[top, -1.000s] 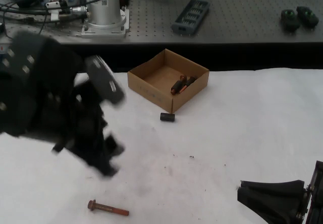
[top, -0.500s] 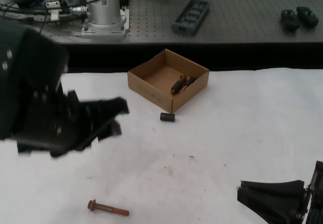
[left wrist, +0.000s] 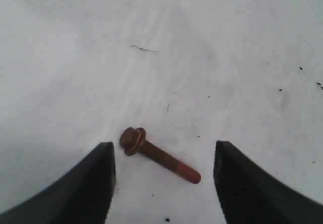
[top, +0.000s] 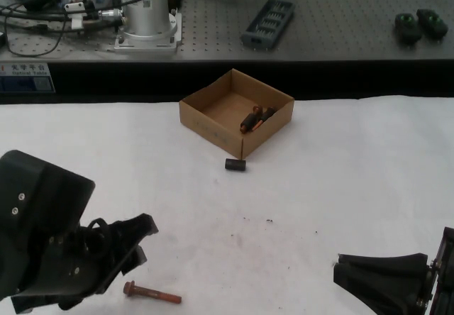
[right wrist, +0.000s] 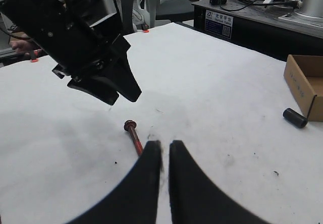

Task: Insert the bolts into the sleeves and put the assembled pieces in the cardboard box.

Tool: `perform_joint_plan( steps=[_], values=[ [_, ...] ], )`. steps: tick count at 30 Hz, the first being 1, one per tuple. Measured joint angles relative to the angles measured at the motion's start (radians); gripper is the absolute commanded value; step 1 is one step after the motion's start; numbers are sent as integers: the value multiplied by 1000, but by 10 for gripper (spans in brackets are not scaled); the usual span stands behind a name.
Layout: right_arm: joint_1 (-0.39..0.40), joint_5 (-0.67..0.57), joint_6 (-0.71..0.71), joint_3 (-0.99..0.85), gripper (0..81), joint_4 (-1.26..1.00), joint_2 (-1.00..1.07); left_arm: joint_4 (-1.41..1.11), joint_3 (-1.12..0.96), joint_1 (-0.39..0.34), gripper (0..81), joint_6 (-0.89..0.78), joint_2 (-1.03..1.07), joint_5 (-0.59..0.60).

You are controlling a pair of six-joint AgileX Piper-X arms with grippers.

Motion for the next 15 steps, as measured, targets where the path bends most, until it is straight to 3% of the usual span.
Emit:
perform_joint_plan(
  steps=[15],
  values=[
    [0, 0, 5, 0, 58, 0, 0, -87, -1, -4, 429, -30, 171, 73]
  ],
)
